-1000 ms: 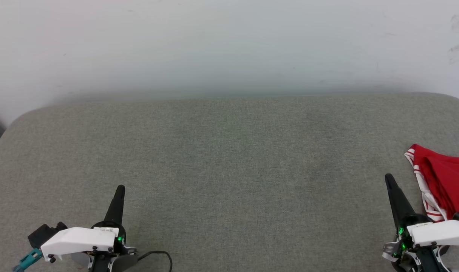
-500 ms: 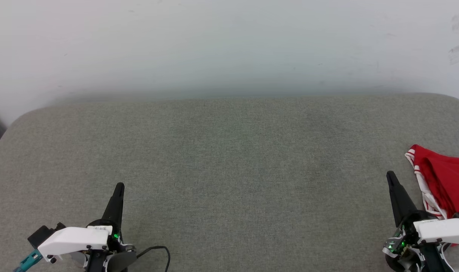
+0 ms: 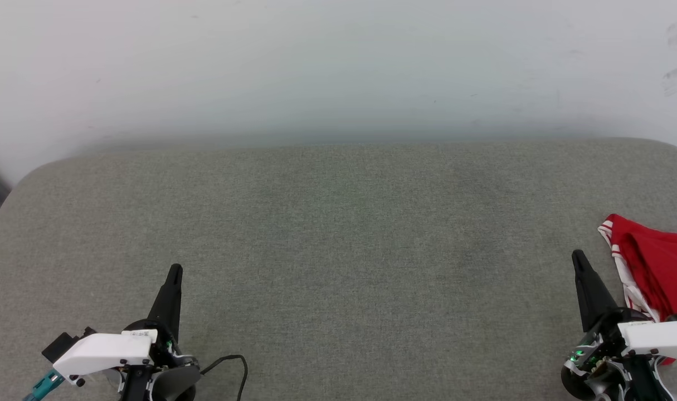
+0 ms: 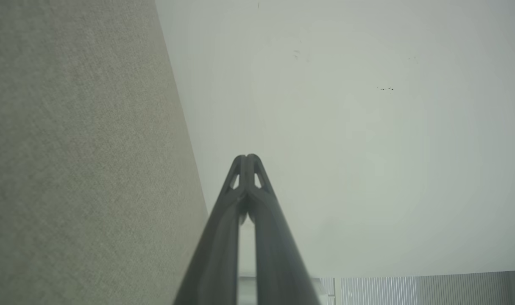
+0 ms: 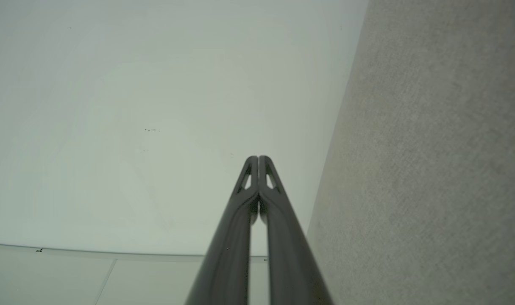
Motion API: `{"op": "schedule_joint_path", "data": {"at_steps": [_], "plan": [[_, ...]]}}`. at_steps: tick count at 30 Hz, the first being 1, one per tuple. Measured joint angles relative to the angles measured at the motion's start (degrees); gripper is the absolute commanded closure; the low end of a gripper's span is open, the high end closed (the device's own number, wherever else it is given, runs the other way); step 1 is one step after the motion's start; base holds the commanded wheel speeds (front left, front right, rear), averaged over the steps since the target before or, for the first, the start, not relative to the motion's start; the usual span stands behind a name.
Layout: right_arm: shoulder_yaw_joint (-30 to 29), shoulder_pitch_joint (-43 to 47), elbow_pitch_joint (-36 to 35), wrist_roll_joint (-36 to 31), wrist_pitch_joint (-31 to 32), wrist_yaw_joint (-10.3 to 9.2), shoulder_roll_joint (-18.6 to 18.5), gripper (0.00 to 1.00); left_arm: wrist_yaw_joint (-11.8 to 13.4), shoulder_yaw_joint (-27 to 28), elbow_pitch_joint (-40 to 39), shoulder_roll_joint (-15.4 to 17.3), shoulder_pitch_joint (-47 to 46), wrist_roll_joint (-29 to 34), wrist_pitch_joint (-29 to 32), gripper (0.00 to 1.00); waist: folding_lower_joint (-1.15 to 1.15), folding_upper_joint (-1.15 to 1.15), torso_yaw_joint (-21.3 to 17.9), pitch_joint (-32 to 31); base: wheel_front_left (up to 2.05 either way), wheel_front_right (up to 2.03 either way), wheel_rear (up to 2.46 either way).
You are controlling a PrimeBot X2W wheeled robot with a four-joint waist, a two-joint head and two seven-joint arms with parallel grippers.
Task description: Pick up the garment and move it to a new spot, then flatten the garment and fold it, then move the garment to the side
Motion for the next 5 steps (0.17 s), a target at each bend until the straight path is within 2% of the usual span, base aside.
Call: {"op": "schedule_joint_path", "data": {"at_steps": [5], "plan": [[-0.16,-0.14,0.44,1.70,0.31,0.00,0.04,1.00,-0.16,0.24,0.02,-0.10,-0.10,-1.59,0.43,1.00,0.00,0.00,0.03,-0.02,0.00,0.00,0.00]]}}
